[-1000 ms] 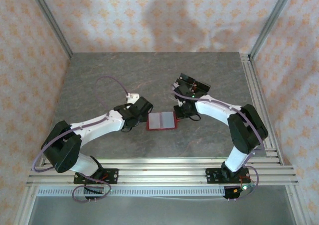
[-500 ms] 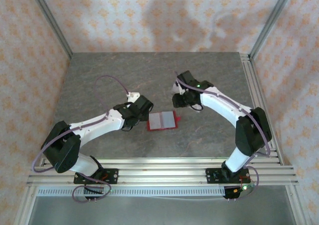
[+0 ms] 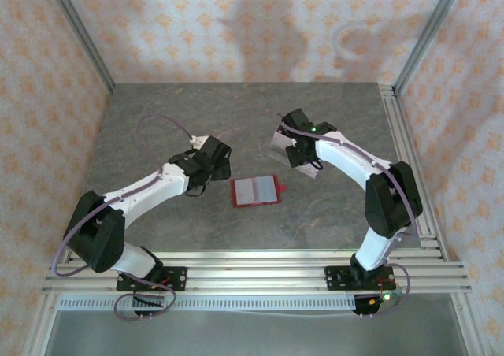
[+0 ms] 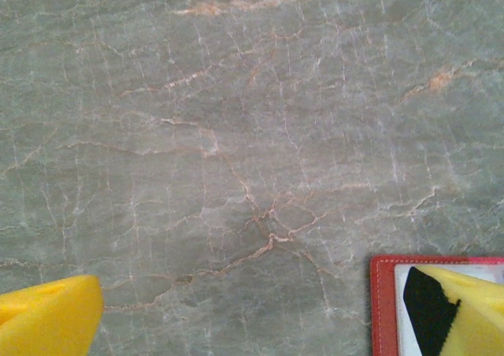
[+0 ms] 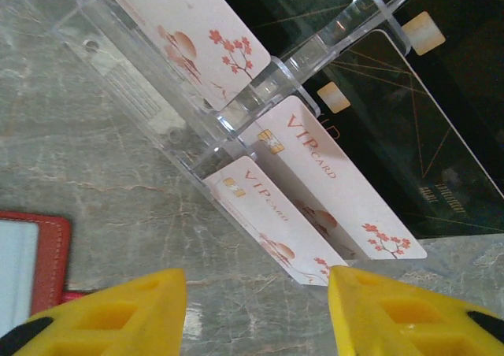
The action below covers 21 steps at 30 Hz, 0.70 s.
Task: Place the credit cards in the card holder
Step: Pick up the credit card from the storage box.
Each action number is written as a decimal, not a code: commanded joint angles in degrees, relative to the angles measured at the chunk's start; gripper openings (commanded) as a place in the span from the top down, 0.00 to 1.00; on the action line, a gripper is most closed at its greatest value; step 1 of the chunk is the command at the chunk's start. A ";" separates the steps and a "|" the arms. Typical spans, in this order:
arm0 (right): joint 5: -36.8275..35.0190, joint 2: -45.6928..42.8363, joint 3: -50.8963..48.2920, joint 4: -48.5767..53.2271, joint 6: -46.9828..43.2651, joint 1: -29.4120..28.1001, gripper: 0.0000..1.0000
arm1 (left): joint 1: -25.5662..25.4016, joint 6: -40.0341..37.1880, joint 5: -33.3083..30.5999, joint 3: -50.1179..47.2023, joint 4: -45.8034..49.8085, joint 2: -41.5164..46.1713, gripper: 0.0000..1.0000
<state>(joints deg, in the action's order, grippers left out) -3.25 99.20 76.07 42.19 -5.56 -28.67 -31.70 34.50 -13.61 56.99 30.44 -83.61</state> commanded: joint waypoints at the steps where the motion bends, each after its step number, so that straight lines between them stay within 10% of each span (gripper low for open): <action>1: -3.52 1.49 -0.25 0.10 -2.39 0.71 0.50 | 0.76 -0.05 0.27 2.33 1.90 1.29 0.00; 21: -4.46 5.56 -2.58 -2.83 -4.11 2.39 0.51 | 3.29 1.89 1.23 0.32 -2.10 5.54 0.00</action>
<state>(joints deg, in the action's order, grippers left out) -6.07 103.72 74.22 39.97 -8.88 -26.41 -28.82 35.38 -11.29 57.91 28.82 -79.75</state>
